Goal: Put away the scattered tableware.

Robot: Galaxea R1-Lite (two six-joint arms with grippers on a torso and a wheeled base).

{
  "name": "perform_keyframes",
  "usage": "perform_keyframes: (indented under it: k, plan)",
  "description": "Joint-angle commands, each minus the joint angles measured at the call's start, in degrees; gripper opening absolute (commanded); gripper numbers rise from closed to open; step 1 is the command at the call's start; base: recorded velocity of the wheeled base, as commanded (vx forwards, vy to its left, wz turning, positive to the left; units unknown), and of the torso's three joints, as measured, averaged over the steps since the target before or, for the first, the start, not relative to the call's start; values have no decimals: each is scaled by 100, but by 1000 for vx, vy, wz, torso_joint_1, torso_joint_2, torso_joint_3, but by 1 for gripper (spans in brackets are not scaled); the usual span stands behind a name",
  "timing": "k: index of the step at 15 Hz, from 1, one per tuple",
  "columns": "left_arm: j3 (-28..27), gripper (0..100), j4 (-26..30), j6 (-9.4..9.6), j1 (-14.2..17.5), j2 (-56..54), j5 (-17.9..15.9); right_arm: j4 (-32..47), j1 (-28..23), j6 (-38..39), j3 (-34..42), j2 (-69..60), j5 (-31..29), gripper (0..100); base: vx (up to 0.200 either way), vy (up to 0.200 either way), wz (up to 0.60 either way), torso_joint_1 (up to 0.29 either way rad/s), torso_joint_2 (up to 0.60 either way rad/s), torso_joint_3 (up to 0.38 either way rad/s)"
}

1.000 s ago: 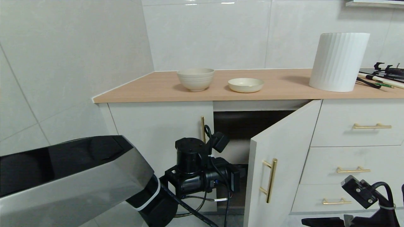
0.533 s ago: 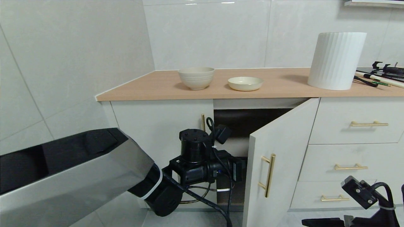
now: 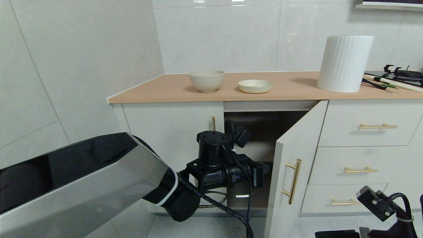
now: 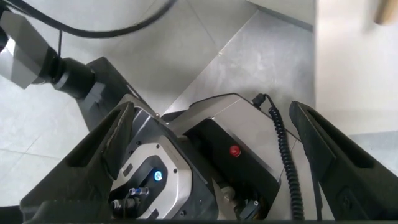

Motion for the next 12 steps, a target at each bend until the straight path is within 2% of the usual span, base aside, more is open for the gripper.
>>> perform_keyframes:
  k: [1,5,8,9,10,12]
  plan:
    - [-326,0,263,0,-92,168,49,-1,50,-1,11,21,6,100,0,0,0,0,0,0]
    - [-1056,0,1344,0,-364,80,392,-1,235,-1,73,-226,32,100,0,0,0,0,0,0]
    - [-1768,0,2338,35,-1243,-359,445,-1,727,-1,240,-630,41,100,0,0,0,0,0,0]
    - [-1829,0,2461,43,-1401,-517,445,8,867,-1,292,-841,41,100,0,0,0,0,0,0]
    - [-1794,0,2461,43,-1401,-588,454,8,903,-1,310,-911,41,100,0,0,0,0,0,0]
    - [-1275,0,2390,26,-997,-966,902,8,911,-1,301,-999,23,100,0,0,0,0,0,0]
